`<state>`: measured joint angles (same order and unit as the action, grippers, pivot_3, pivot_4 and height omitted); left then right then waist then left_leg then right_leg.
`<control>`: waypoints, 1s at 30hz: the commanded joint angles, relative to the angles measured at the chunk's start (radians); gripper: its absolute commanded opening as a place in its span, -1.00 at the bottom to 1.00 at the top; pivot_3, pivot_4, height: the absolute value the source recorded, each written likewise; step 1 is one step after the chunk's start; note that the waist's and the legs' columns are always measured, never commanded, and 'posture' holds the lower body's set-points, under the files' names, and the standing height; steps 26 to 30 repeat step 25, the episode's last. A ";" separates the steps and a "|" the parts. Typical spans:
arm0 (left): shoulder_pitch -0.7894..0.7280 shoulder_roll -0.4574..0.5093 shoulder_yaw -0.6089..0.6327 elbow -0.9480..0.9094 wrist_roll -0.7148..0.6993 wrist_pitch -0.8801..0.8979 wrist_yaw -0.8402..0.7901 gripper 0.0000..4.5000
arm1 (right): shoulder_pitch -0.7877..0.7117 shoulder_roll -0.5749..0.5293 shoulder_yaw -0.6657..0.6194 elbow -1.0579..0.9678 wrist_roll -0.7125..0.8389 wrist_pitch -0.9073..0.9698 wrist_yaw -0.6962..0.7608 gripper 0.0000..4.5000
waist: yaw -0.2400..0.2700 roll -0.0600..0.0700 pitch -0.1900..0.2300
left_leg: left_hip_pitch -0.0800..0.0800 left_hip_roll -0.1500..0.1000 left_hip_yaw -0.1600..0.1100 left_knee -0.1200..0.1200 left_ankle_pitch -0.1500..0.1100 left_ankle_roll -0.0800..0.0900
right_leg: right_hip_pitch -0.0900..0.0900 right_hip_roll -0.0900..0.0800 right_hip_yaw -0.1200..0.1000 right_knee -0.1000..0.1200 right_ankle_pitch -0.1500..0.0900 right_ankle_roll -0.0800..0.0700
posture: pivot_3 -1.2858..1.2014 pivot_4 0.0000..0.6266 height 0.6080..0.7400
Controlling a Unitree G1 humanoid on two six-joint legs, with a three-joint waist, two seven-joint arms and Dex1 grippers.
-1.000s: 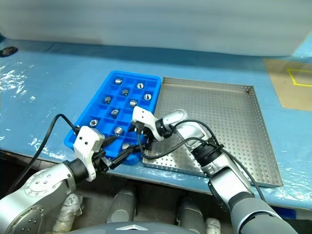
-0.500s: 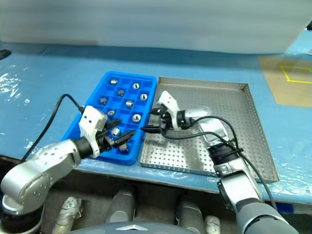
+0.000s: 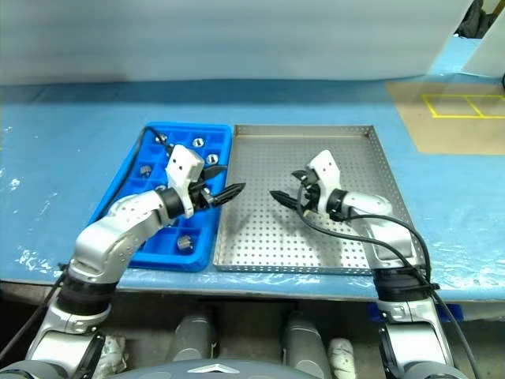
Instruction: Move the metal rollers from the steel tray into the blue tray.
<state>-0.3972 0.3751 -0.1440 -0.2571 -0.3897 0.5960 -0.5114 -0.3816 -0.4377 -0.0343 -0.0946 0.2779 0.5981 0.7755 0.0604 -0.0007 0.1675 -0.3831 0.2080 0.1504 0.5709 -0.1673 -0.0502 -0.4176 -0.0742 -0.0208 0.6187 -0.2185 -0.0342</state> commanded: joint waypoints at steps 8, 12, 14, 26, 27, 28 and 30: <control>-0.043 -0.064 -0.018 0.151 0.087 -0.271 -0.100 0.67 | 0.084 0.066 -0.083 -0.156 0.062 -0.030 -0.167 0.99 | -0.043 0.000 0.000 | 0.000 0.000 0.000 0.000 0.000 0.001 | 0.000 0.000 0.000 0.000 0.000 0.000 | -0.14 -0.52 1.00; -0.015 -0.070 -0.001 0.186 0.106 -0.335 -0.097 0.67 | 0.097 0.065 -0.071 -0.166 0.079 -0.032 -0.162 0.99 | -0.047 0.000 0.000 | 0.000 0.000 0.001 0.000 0.000 0.001 | 0.000 0.000 0.001 0.000 0.000 0.000 | -0.14 -0.52 1.00; -0.002 -0.071 0.005 0.192 0.110 -0.344 -0.092 0.67 | 0.100 0.065 -0.062 -0.167 0.079 -0.034 -0.164 0.99 | -0.047 0.000 0.000 | 0.001 0.000 0.001 0.000 -0.001 0.001 | 0.000 0.000 0.001 0.000 0.000 0.000 | -0.14 -0.52 1.00; 0.023 -0.086 0.008 0.165 0.142 -0.339 -0.060 0.67 | 0.073 0.052 0.004 -0.126 0.063 -0.065 -0.133 0.99 | -0.045 0.000 0.000 | 0.000 0.000 0.001 -0.001 -0.001 0.002 | 0.000 0.000 0.001 -0.001 0.000 0.000 | -0.09 -0.52 1.00; 0.023 -0.086 0.008 0.165 0.142 -0.339 -0.060 0.67 | 0.073 0.052 0.004 -0.126 0.063 -0.065 -0.133 0.99 | -0.045 0.000 0.000 | 0.000 0.000 0.001 -0.001 -0.001 0.002 | 0.000 0.000 0.001 -0.001 0.000 0.000 | -0.09 -0.52 1.00; 0.023 -0.086 0.008 0.165 0.142 -0.339 -0.060 0.67 | 0.073 0.052 0.004 -0.126 0.063 -0.065 -0.133 0.99 | -0.045 0.000 0.000 | 0.000 0.000 0.001 -0.001 -0.001 0.002 | 0.000 0.000 0.001 -0.001 0.000 0.000 | -0.09 -0.52 1.00; 0.023 -0.086 0.008 0.165 0.142 -0.339 -0.060 0.67 | 0.073 0.052 0.004 -0.126 0.063 -0.065 -0.133 0.99 | -0.045 0.000 0.000 | 0.000 0.000 0.001 -0.001 -0.001 0.002 | 0.000 0.000 0.001 -0.001 0.000 0.000 | -0.09 -0.52 1.00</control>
